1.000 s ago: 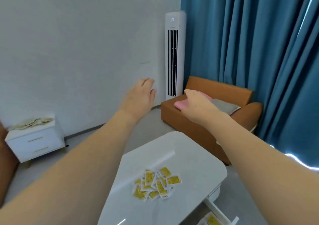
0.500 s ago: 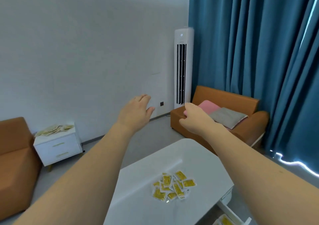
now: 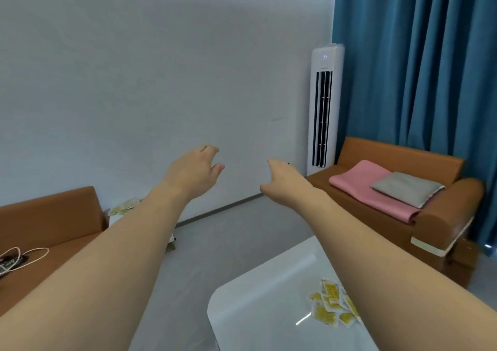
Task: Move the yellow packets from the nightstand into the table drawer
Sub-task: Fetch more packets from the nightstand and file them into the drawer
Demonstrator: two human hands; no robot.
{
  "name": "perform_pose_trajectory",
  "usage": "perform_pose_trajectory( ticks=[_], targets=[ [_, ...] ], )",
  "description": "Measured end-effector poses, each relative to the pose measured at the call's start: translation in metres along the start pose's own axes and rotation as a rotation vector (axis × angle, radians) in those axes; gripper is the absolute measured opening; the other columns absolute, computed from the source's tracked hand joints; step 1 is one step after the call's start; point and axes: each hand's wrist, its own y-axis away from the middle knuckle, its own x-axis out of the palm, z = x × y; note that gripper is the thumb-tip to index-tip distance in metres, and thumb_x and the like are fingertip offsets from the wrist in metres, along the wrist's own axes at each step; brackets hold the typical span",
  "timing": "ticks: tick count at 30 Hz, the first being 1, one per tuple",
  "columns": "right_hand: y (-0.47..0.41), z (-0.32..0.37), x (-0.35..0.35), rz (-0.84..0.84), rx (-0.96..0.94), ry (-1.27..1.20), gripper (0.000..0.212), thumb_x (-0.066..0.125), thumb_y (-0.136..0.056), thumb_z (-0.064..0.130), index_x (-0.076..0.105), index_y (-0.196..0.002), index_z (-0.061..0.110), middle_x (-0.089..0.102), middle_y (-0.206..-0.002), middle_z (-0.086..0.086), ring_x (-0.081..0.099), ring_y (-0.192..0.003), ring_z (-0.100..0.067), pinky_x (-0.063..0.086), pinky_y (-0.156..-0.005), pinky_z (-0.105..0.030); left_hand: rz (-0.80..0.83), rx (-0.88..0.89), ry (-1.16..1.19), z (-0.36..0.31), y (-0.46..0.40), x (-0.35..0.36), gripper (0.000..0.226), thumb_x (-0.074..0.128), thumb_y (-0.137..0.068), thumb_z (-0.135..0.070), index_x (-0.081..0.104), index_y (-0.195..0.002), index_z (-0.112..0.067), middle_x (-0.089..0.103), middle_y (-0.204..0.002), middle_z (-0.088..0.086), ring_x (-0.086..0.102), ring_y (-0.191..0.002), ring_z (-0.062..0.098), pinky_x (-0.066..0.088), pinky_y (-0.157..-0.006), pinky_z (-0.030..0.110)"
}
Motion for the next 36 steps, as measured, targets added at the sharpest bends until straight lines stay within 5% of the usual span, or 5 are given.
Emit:
perform_pose_trajectory(
  ticks=[4, 12, 24, 36],
  targets=[
    [-0.029, 0.044, 0.029, 0.037, 0.036, 0.024, 0.051, 0.050, -0.090, 0.011, 0.039, -0.139, 0.002, 0.043, -0.143, -0.016, 0.044, -0.129, -0.032, 0.041, -0.105, -0.040, -0.004, -0.028, 0.002, 0.066, -0.004, -0.005, 0.050, 0.042, -0.102, -0.039, 0.039, -0.146, -0.015, 0.042, -0.150, 0.001, 0.044, -0.132, 0.025, 0.041, -0.102, 0.042],
    [-0.128, 0.092, 0.100, 0.053, 0.022, 0.036, 0.049, 0.050, -0.092, 0.013, 0.040, -0.138, 0.003, 0.044, -0.142, -0.014, 0.044, -0.129, -0.030, 0.040, -0.103, -0.038, 0.012, -0.008, 0.014, 0.175, -0.057, 0.031, 0.048, 0.042, -0.102, -0.038, 0.038, -0.146, -0.017, 0.040, -0.150, 0.000, 0.044, -0.132, 0.023, 0.042, -0.101, 0.040],
    [-0.368, 0.174, 0.193, 0.015, -0.070, -0.028, 0.045, 0.048, -0.094, 0.013, 0.041, -0.137, 0.001, 0.046, -0.141, -0.015, 0.043, -0.129, -0.030, 0.037, -0.103, -0.036, -0.013, -0.046, -0.041, 0.379, -0.230, 0.067, 0.052, 0.041, -0.102, -0.038, 0.032, -0.149, -0.017, 0.036, -0.153, 0.002, 0.041, -0.135, 0.025, 0.041, -0.106, 0.045],
    [-0.601, 0.305, 0.387, 0.149, -0.094, -0.014, 0.050, 0.050, -0.093, 0.015, 0.038, -0.140, 0.002, 0.043, -0.145, -0.013, 0.040, -0.133, -0.029, 0.034, -0.107, -0.036, 0.115, -0.182, -0.061, 0.686, -0.348, 0.145, 0.056, 0.042, -0.102, -0.039, 0.027, -0.152, -0.019, 0.032, -0.156, 0.001, 0.038, -0.138, 0.024, 0.039, -0.108, 0.045]
  ],
)
